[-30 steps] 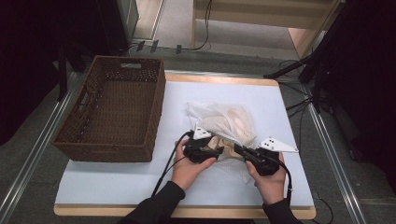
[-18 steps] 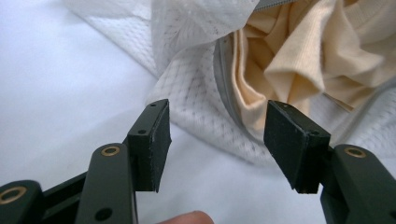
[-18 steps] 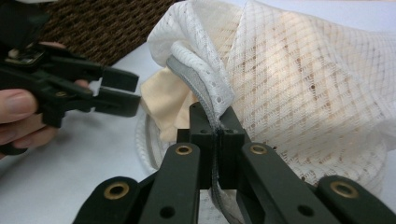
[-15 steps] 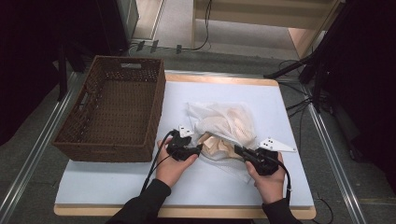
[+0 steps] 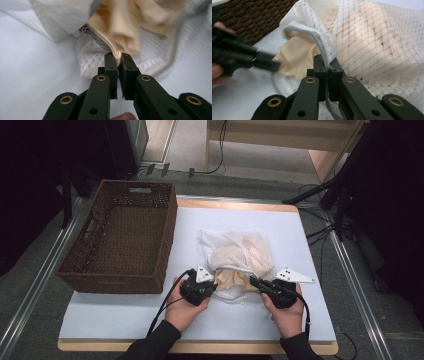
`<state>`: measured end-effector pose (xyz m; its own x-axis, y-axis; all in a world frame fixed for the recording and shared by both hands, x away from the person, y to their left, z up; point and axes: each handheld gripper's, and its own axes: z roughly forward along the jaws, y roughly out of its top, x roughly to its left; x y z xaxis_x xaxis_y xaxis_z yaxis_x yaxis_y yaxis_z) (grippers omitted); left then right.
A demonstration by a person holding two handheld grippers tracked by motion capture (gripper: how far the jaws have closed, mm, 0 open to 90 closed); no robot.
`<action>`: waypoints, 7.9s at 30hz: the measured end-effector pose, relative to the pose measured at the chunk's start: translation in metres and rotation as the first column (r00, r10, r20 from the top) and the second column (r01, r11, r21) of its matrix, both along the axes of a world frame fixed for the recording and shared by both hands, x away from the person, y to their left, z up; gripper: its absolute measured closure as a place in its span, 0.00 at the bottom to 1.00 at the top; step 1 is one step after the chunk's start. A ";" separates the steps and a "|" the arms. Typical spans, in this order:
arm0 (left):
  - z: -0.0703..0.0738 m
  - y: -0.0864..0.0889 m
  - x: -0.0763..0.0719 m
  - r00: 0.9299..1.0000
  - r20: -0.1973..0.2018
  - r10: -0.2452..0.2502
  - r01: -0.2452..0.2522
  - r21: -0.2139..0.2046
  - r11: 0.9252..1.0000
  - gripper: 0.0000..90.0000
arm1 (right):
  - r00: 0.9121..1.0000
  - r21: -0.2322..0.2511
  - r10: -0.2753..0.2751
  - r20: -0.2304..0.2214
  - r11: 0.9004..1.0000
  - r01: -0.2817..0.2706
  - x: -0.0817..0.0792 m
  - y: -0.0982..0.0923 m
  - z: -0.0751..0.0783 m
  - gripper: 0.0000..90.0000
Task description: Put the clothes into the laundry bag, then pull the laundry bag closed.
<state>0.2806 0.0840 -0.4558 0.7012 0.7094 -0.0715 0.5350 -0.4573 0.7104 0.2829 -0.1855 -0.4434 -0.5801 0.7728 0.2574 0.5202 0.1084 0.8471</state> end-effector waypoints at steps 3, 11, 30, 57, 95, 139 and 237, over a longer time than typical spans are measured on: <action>-0.003 0.004 -0.023 0.999 -0.001 -0.041 0.041 -0.001 0.999 0.95 | 1.000 -0.002 0.008 -0.002 1.000 -0.008 -0.001 0.001 0.000 0.98; 0.003 0.011 -0.033 0.998 0.044 0.044 -0.043 -0.013 0.999 0.71 | 1.000 -0.012 0.020 -0.005 1.000 -0.020 -0.003 0.002 -0.001 0.98; 0.009 -0.022 -0.026 0.994 0.094 -0.051 0.045 0.063 0.997 0.98 | 1.000 -0.012 0.023 -0.010 1.000 -0.023 -0.002 0.004 -0.003 0.98; 0.001 -0.018 0.014 1.000 0.009 -0.025 0.025 0.002 1.000 0.78 | 0.999 -0.013 0.047 -0.023 0.999 -0.047 -0.002 0.008 -0.004 0.98; 0.014 -0.036 0.019 0.999 -0.019 -0.036 0.034 -0.114 0.993 0.54 | 0.999 -0.020 0.036 -0.030 0.999 -0.037 -0.002 0.010 -0.007 0.98; -0.011 0.037 0.005 0.971 0.082 0.223 -0.224 0.008 0.975 0.58 | 1.000 -0.025 0.005 -0.001 1.000 -0.005 -0.043 0.003 -0.009 0.61; -0.004 0.063 -0.021 0.996 0.021 0.086 -0.079 -0.223 0.972 0.93 | 0.974 -0.165 0.210 -0.088 0.961 -0.223 -0.044 0.110 -0.035 0.99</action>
<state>0.2595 0.1473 -0.4600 0.6454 0.7336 -0.2128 0.5406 -0.2420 0.8057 0.2387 -0.0752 -0.4786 -0.7240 0.6670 0.1760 0.5245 0.3666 0.7684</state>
